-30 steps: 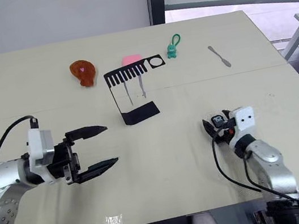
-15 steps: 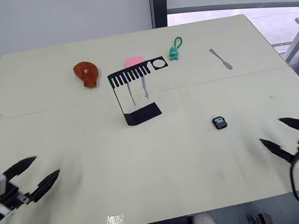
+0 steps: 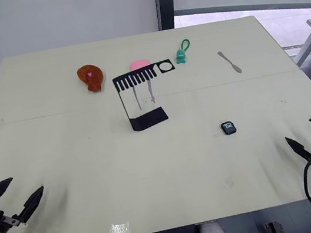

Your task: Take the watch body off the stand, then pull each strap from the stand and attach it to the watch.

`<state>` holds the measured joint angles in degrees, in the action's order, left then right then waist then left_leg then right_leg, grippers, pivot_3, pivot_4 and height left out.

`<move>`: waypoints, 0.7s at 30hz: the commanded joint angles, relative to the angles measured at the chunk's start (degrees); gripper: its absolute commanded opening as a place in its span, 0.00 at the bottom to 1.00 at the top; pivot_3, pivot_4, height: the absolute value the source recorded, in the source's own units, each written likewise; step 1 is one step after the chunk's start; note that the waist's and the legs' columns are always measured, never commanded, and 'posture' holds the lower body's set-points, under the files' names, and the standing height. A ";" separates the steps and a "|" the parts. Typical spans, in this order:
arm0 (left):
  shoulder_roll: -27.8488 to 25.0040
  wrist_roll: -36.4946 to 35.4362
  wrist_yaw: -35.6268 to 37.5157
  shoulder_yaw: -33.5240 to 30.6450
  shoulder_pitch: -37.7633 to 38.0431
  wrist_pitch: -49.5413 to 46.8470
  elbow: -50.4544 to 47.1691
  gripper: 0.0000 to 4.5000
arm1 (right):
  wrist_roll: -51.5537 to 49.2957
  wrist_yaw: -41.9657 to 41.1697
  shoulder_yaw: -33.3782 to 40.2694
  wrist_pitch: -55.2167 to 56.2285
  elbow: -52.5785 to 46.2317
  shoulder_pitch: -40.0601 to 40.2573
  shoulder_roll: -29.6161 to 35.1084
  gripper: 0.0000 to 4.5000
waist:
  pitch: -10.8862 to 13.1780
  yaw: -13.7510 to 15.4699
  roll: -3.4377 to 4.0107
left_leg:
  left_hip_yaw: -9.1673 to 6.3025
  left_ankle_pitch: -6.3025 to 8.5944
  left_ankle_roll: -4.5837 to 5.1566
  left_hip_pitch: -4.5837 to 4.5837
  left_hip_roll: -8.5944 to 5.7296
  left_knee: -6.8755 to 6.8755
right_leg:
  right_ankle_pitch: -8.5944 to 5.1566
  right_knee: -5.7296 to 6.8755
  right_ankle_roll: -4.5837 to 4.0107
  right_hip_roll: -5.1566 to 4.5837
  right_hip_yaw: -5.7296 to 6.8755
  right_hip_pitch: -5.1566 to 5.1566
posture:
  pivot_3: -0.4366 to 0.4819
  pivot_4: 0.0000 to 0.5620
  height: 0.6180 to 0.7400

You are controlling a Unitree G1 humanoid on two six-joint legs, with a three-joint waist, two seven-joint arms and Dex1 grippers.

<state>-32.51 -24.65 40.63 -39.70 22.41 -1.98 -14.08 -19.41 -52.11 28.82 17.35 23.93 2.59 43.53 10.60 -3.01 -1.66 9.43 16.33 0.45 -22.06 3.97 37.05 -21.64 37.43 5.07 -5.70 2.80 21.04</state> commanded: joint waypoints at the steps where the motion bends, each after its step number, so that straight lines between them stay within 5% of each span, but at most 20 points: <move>1: 0.94 -0.79 -2.64 1.77 -0.51 -1.39 -6.66 1.00 | -3.63 -2.48 -1.33 -1.98 -4.50 -1.52 -0.70 1.00 | 0.00 0.01 0.01 | 0.00 -0.01 -0.02 -0.01 0.00 0.00 | 0.00 -0.01 0.00 0.01 0.00 0.01 | 0.48 0.27 1.00; 10: 11.73 4.82 -20.81 19.24 -5.81 -12.67 -25.97 1.00 | -6.19 -5.97 -7.71 -5.25 -10.52 -8.11 -2.65 1.00 | -0.01 0.31 0.04 | -0.01 -0.02 -0.01 -0.01 0.00 0.09 | 0.04 0.00 0.07 0.08 -0.02 -0.05 | 0.48 0.27 1.00; 21: 22.26 20.58 -34.42 41.79 -14.32 -18.04 -24.87 1.00 | -13.05 -12.51 -17.30 -15.45 -24.54 -13.08 -6.52 1.00 | -0.03 1.52 0.06 | -0.01 -0.04 0.01 -0.03 0.00 0.17 | 0.07 0.00 0.12 0.14 -0.04 -0.05 | 0.48 0.27 1.00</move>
<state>-11.41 -6.80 8.75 -0.29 9.19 -20.53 -38.86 -31.18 -63.29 12.23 2.40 2.35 -10.15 37.20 10.57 -1.50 -1.59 9.41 16.29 0.46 -22.09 3.96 37.23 -21.57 37.42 5.20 -5.58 2.77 20.99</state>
